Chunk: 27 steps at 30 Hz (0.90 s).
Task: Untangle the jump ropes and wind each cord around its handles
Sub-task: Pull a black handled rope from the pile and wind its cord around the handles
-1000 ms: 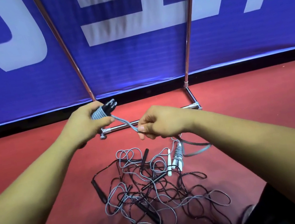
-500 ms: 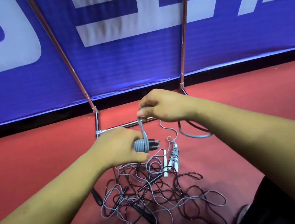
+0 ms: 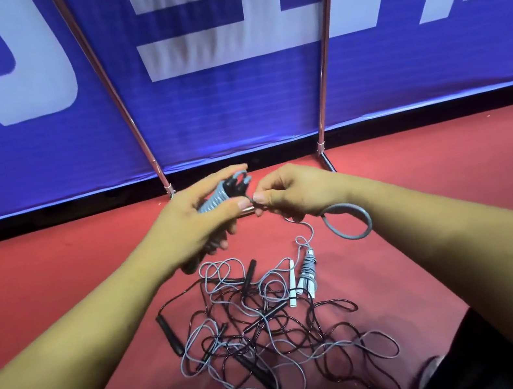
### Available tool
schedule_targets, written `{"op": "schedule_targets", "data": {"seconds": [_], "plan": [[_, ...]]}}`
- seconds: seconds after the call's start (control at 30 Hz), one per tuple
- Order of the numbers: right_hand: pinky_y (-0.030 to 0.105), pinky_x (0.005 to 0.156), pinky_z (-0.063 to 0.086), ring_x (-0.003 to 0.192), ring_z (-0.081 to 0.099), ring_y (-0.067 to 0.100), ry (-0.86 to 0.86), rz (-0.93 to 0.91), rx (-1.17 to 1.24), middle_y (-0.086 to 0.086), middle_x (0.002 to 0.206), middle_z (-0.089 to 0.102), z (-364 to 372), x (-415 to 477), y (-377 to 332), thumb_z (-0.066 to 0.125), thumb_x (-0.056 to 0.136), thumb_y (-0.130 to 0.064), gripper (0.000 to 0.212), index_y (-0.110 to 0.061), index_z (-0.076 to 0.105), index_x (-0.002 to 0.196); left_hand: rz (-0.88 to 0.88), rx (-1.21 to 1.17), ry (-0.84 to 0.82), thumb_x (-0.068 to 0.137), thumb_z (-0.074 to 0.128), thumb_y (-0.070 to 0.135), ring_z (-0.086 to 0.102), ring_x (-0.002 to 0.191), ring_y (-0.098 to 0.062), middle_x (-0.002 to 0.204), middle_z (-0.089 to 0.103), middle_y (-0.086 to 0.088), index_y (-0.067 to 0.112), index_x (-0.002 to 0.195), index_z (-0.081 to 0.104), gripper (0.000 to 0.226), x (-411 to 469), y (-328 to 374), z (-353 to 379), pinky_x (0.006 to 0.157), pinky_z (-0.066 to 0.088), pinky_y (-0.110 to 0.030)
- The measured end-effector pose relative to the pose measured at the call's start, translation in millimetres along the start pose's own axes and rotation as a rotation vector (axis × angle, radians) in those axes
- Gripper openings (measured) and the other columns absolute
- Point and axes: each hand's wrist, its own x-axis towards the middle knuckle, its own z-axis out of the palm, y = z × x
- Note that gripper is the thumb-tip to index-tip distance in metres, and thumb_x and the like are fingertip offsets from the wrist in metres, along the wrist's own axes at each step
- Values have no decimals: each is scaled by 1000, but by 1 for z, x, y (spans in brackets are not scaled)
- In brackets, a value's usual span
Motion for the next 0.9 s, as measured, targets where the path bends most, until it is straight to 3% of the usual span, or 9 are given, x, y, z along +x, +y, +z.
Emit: {"op": "schedule_targets", "data": {"seconds": [0.1, 0.27, 0.37, 0.53, 0.6, 0.7, 0.77, 0.83, 0.9], "plan": [[21, 47, 37, 45, 39, 8, -90, 29, 86, 0, 60, 44, 10, 0, -4, 49, 102, -20, 21, -5, 61, 93, -47, -23, 153, 90, 68, 26, 59, 57, -28, 70, 62, -9, 27, 98, 66, 8, 7, -5, -15, 51, 45, -28], [25, 48, 39, 49, 39, 14, -170, 42, 80, 3, 63, 45, 23, -4, -21, 49, 102, -15, 21, 5, 54, 101, -116, 67, 242, 87, 73, 29, 57, 55, -22, 71, 63, -7, 20, 96, 65, 15, 10, -11, -35, 44, 45, -25], [22, 46, 36, 51, 39, 14, -145, 85, -74, 3, 68, 46, 22, -7, -30, 45, 103, -19, 22, -3, 60, 102, -77, 317, 232, 85, 74, 33, 54, 47, -12, 67, 61, -1, 28, 97, 64, 17, 10, -14, -38, 39, 40, -17], [29, 52, 33, 57, 43, 18, -111, -12, -508, 3, 66, 50, 34, -11, -44, 53, 97, -22, 20, -8, 61, 85, -107, 746, 87, 77, 73, 54, 67, 83, -20, 90, 68, 7, 49, 96, 53, 28, 13, -31, -43, 79, 52, -35], [30, 57, 34, 61, 46, 23, -112, -59, -567, 4, 64, 51, 37, -12, -45, 54, 95, -21, 19, -9, 61, 81, -114, 807, -62, 78, 75, 51, 64, 91, -20, 94, 67, 11, 52, 93, 52, 26, 14, -32, -41, 83, 51, -35], [34, 64, 45, 71, 55, 27, -101, -129, -629, 9, 75, 63, 38, -14, -47, 56, 94, -21, 16, -12, 67, 87, -76, 847, -284, 82, 71, 50, 57, 73, 3, 76, 62, 26, 62, 84, 50, 25, 8, -24, -28, 69, 45, -24], [33, 69, 48, 77, 59, 23, -39, -175, -656, 5, 84, 70, 34, -14, -50, 59, 93, -23, 14, -16, 71, 93, -21, 867, -358, 80, 70, 52, 53, 62, 7, 68, 57, 33, 70, 78, 46, 31, 3, -17, -18, 58, 38, -17], [30, 68, 47, 73, 57, 17, 69, -202, -610, -1, 78, 68, 25, -14, -49, 64, 90, -26, 11, -19, 71, 91, 51, 867, -332, 72, 70, 65, 52, 56, 2, 61, 58, 23, 64, 81, 49, 22, 0, -14, -8, 53, 35, -19], [28, 60, 44, 60, 51, 12, 165, -196, -491, -5, 65, 59, 14, -13, -48, 72, 85, -29, 15, -16, 65, 84, 78, 806, -253, 65, 66, 79, 44, 49, -8, 52, 50, 9, 45, 79, 56, 38, -1, -12, -1, 50, 34, -25]]}}
